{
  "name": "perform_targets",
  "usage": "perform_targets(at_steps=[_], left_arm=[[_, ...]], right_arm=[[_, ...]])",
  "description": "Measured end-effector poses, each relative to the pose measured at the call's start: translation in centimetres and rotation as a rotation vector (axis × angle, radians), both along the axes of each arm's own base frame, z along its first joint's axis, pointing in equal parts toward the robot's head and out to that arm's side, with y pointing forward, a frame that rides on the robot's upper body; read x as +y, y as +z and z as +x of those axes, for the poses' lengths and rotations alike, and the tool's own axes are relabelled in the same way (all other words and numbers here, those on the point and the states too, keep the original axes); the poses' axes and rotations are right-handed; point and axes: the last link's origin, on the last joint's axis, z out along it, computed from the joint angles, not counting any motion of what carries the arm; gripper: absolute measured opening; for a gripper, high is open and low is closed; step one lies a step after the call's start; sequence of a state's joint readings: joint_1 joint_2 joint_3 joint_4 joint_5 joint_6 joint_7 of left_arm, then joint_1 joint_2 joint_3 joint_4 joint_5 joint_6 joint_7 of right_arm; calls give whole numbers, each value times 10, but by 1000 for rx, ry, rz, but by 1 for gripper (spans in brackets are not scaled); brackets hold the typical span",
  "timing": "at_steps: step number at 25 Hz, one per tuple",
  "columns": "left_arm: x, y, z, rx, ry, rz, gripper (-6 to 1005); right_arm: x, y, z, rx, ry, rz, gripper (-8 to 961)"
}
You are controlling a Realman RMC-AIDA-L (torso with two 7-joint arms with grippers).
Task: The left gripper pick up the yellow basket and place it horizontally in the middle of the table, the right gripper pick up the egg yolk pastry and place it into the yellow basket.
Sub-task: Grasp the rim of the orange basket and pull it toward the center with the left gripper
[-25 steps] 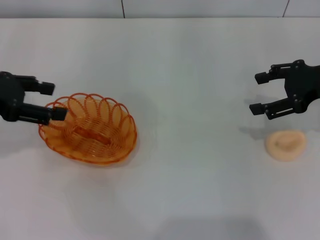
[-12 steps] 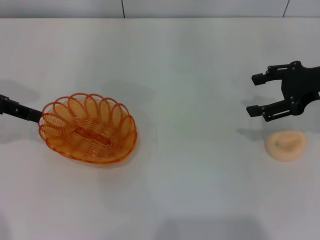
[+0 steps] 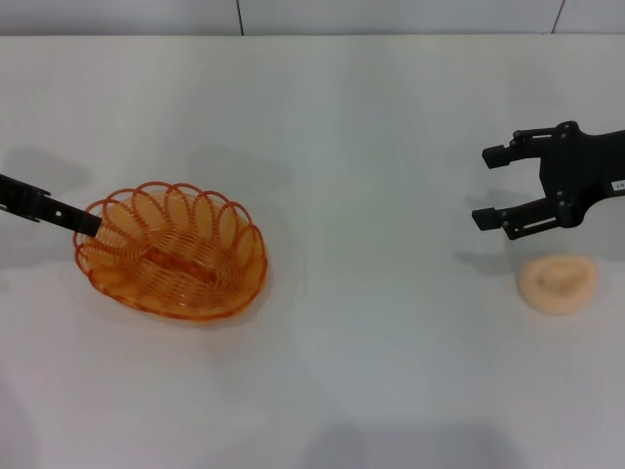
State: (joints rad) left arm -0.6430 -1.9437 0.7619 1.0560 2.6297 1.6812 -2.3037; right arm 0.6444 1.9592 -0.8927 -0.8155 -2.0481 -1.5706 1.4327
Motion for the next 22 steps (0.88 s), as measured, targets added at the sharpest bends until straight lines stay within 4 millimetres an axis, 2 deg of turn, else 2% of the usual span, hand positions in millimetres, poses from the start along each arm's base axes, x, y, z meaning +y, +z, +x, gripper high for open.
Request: perform_targets(at_steps=[11, 22], left_arm=[[14, -34, -9, 77, 6, -14, 781], [19, -43, -8, 86, -4, -10, 760]], right_arm=[[4, -3, -2, 0, -2, 18, 848], [6, -5, -5, 0, 3, 26, 848]])
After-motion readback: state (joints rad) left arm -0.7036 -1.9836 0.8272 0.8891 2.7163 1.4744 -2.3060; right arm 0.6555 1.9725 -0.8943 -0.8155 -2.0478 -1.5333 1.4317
